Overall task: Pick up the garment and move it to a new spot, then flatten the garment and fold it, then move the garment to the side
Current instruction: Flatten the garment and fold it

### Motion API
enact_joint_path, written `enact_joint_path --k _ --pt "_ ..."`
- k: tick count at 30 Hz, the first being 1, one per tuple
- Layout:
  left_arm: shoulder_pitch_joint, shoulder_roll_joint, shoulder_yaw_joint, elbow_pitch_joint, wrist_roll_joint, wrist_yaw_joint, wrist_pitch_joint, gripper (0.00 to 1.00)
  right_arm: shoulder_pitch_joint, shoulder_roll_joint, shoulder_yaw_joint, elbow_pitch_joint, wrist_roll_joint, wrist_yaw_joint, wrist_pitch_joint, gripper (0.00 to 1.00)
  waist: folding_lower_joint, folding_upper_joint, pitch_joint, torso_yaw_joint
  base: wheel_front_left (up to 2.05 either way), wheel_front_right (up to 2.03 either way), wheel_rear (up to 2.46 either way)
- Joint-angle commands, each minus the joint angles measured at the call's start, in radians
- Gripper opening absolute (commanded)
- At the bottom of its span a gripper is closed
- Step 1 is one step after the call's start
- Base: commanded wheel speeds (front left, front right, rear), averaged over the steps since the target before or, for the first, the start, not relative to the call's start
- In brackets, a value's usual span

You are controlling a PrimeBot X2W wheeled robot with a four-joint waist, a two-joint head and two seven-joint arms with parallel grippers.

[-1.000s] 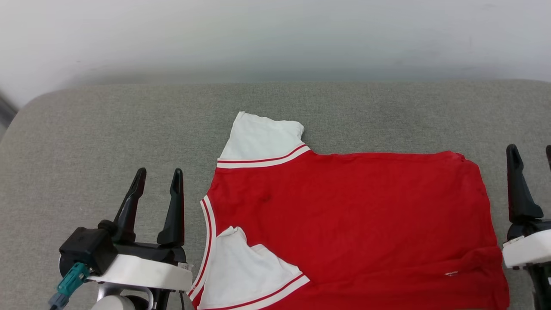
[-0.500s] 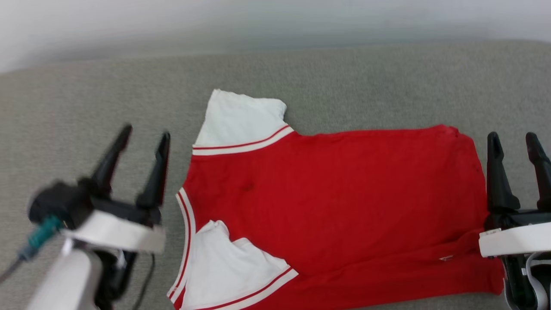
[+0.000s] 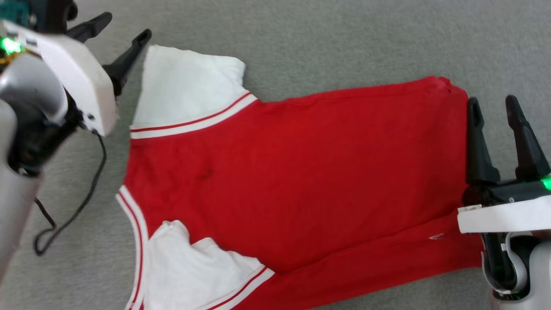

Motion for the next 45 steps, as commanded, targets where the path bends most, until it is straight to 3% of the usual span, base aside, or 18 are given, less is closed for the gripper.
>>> enact_joint_path --k 1,5,10,14,21,22,23,24,30,35,40,45 --pt "-0.046 0.015 -0.010 0.038 -0.037 -0.001 0.089 1.00 -0.021 0.006 0.012 -0.001 0.009 0.000 -0.008 1.00 -0.0002 0.0000 0.050 -0.048 0.00 0.00 0.00" --pt "-0.160 0.028 -0.005 0.131 -0.144 0.035 0.345 1.00 -0.041 0.008 0.044 -0.002 0.046 0.000 -0.019 1.00 -0.0002 0.0000 0.089 -0.090 0.00 0.00 0.00" --pt "-0.232 0.076 -0.040 0.194 -0.152 0.052 0.531 1.00 -0.049 0.008 0.083 -0.012 0.078 0.000 -0.043 1.00 -0.0002 0.0000 0.126 -0.128 0.00 0.00 0.00" --pt "-0.261 0.108 -0.070 0.205 -0.125 0.050 0.598 1.00 -0.042 0.008 0.093 -0.001 0.086 0.000 -0.050 1.00 -0.0002 0.0000 0.147 -0.147 0.00 0.00 0.00" --pt "-0.244 0.099 -0.115 0.233 -0.125 0.050 0.663 1.00 -0.041 0.008 0.109 0.013 0.083 0.000 -0.057 1.00 -0.0002 0.0000 0.166 -0.156 0.00 0.00 0.00" --pt "-0.236 0.091 -0.112 0.241 -0.139 0.059 0.667 0.51 -0.042 0.008 0.112 0.015 0.084 0.000 -0.057 1.00 -0.0002 0.0000 0.168 -0.156 0.00 0.00 0.00" --pt "-0.223 0.078 -0.106 0.248 -0.158 0.067 0.670 0.30 -0.043 0.008 0.113 0.018 0.081 0.000 -0.054 1.00 -0.0002 0.0000 0.168 -0.156 0.00 0.00 0.00" --pt "-0.209 0.069 -0.101 0.254 -0.175 0.073 0.679 0.00 -0.044 0.008 0.113 0.020 0.079 0.000 -0.053 1.00 -0.0002 0.0000 0.167 -0.156 0.00 0.00 0.00" --pt "-0.196 0.087 -0.092 0.240 -0.150 0.050 0.580 0.00 -0.046 0.008 0.110 0.028 0.055 0.000 -0.026 1.00 -0.0002 0.0000 0.144 -0.141 0.00 0.00 0.00" --pt "-0.197 0.070 -0.081 0.221 -0.149 0.028 0.478 0.00 -0.044 0.007 0.087 0.015 -0.003 0.000 0.052 1.00 -0.0002 0.0000 0.081 -0.107 0.00 0.00 0.00" --pt "-0.162 0.084 -0.110 0.139 -0.147 0.006 0.402 0.00 -0.068 -0.031 0.040 -0.021 -0.060 0.000 0.258 1.00 -0.0002 0.0000 0.026 -0.057 0.00 0.00 0.00" --pt "-0.105 0.115 -0.131 0.000 -0.169 0.001 0.338 0.00 -0.122 -0.144 0.014 -0.023 -0.047 0.000 0.536 1.00 -0.0002 0.0000 -0.005 0.002 0.00 0.00 0.00"
